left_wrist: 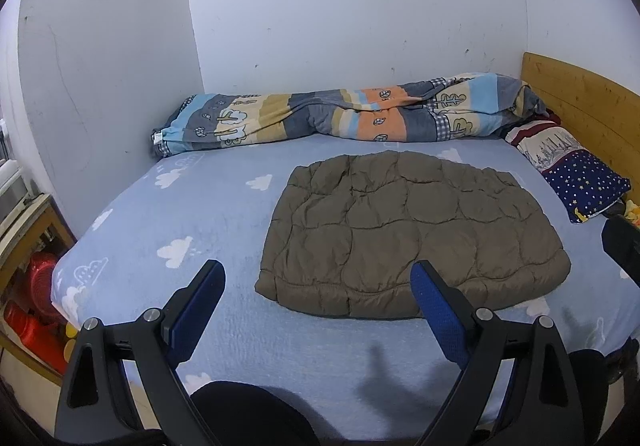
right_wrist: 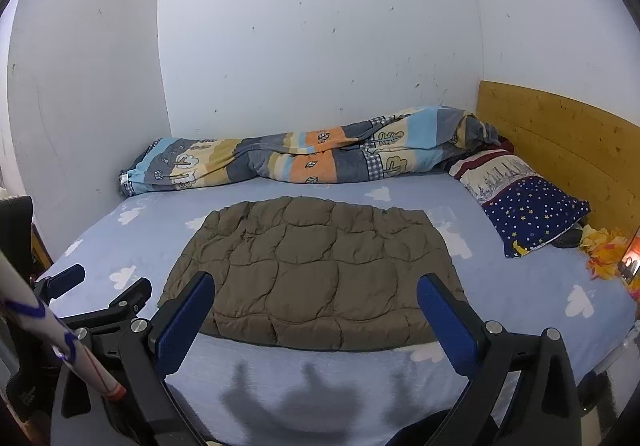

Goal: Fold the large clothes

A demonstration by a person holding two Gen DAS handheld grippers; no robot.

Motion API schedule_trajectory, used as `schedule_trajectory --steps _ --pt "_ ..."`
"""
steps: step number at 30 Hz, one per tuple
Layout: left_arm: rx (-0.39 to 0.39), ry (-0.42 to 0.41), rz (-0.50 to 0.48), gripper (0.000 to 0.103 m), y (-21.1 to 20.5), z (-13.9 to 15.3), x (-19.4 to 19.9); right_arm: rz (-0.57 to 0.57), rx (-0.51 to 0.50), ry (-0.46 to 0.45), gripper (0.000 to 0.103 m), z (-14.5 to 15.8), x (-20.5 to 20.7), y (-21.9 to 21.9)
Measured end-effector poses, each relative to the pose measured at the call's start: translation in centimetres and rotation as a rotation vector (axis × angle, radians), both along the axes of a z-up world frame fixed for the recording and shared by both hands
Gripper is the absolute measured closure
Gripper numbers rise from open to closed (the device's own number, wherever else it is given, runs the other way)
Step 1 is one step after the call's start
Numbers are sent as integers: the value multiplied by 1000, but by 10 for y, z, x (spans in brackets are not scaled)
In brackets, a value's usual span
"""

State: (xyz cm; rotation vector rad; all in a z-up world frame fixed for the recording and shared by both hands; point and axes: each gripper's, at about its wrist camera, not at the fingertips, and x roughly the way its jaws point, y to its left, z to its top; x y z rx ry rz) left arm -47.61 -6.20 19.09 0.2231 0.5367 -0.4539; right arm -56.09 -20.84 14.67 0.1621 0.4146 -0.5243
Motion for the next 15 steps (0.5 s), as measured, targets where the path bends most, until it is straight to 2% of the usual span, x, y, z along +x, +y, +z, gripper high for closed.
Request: schedule_trajectory --steps 15 --pt "5 -12 0 10 0 -5 -1 -2 -13 1 0 0 1 2"
